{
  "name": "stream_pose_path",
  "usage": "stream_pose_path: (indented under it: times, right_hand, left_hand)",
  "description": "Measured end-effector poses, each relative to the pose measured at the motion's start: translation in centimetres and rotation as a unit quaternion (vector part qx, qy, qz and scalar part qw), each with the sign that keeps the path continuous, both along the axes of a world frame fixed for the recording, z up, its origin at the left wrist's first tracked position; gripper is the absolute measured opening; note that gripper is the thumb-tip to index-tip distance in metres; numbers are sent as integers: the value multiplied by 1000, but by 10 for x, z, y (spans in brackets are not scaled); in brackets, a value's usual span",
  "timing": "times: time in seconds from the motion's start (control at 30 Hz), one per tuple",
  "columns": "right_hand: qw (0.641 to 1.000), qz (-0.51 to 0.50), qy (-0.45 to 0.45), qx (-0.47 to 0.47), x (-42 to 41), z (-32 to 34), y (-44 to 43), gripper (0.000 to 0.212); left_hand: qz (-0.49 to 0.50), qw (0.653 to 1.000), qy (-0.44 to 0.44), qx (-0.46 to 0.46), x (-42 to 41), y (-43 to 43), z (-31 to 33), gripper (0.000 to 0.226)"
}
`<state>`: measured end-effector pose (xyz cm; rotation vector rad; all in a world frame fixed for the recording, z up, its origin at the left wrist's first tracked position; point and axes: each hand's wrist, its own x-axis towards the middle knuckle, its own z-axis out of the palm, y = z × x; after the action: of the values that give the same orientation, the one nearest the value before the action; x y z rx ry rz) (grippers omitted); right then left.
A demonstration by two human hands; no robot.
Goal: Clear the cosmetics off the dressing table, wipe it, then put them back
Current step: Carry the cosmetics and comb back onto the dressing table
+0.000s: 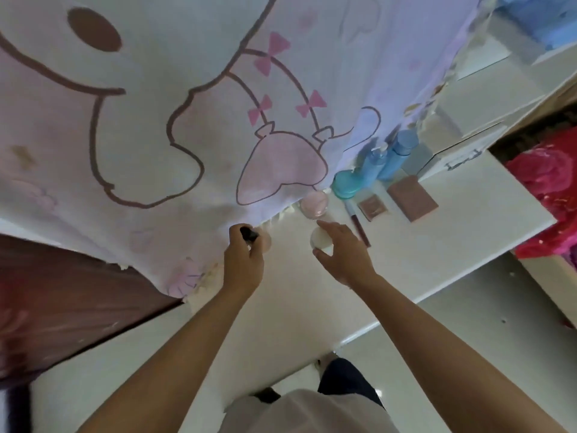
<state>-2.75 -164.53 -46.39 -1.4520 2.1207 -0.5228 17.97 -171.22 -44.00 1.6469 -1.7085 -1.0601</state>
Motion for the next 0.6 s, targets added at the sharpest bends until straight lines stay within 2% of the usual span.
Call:
stream_pose_path:
  times: [0.2, 0.33, 0.6]
  right_hand:
    - [994, 87, 2, 72, -5, -49, -45, 70]
    - [993, 85, -13, 87, -3, -68, -49, 64]
    - [994, 88, 11, 67, -2, -79, -46, 63]
  left_hand:
    - [63, 995, -43, 62, -41, -17, -35, 11]
    - [68, 993, -73, 70, -55, -25, -50, 12]
    - [28, 994, -88, 59, -64, -33, -63, 14]
